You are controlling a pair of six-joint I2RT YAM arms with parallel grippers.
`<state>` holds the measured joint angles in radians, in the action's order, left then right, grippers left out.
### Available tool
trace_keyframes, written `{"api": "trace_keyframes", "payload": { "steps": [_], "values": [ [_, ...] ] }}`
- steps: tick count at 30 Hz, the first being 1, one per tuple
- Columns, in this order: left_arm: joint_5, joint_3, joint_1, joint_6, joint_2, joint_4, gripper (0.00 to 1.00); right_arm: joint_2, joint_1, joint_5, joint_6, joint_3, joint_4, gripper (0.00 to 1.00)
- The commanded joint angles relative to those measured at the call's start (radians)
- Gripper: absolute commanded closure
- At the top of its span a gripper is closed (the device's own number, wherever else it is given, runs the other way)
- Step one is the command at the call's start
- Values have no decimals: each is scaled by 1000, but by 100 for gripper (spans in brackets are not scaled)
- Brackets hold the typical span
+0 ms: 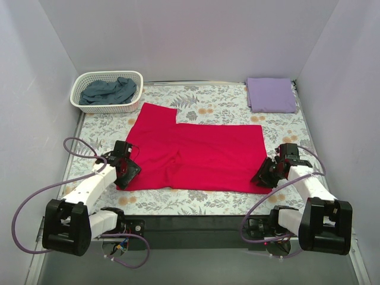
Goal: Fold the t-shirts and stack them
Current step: Fold the tshirt
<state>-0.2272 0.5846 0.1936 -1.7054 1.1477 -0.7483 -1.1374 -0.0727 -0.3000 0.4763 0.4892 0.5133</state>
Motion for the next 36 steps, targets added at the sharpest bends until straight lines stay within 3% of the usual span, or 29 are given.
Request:
{"api": "trace_keyframes", "payload": {
  "steps": [1,6,9,13,17,21,25,31,36],
  "values": [
    [20,18,-5,-16,-68,-46,43,47,-6,21,-21,24,174,62],
    [-53,107,-5,110,-101,-30,37,44,-6,145,-152,156,188,62],
    [-83,155,-5,260,-83,59,33,24,-6,188,-198,256,156,61],
    [-32,225,-5,409,15,194,31,-5,-4,125,-185,308,45,60],
    [11,293,-5,461,151,248,30,-99,10,44,-159,314,-68,60],
    [-37,359,-5,478,276,262,31,-160,19,6,-157,286,-64,61],
    [-58,339,-5,484,287,299,30,-139,24,10,-174,180,-41,60],
    [-83,282,-5,515,244,365,30,-94,24,123,-166,92,-27,59],
    [-81,248,-5,523,195,389,30,-124,19,330,-150,92,-9,60]
  ]
}}
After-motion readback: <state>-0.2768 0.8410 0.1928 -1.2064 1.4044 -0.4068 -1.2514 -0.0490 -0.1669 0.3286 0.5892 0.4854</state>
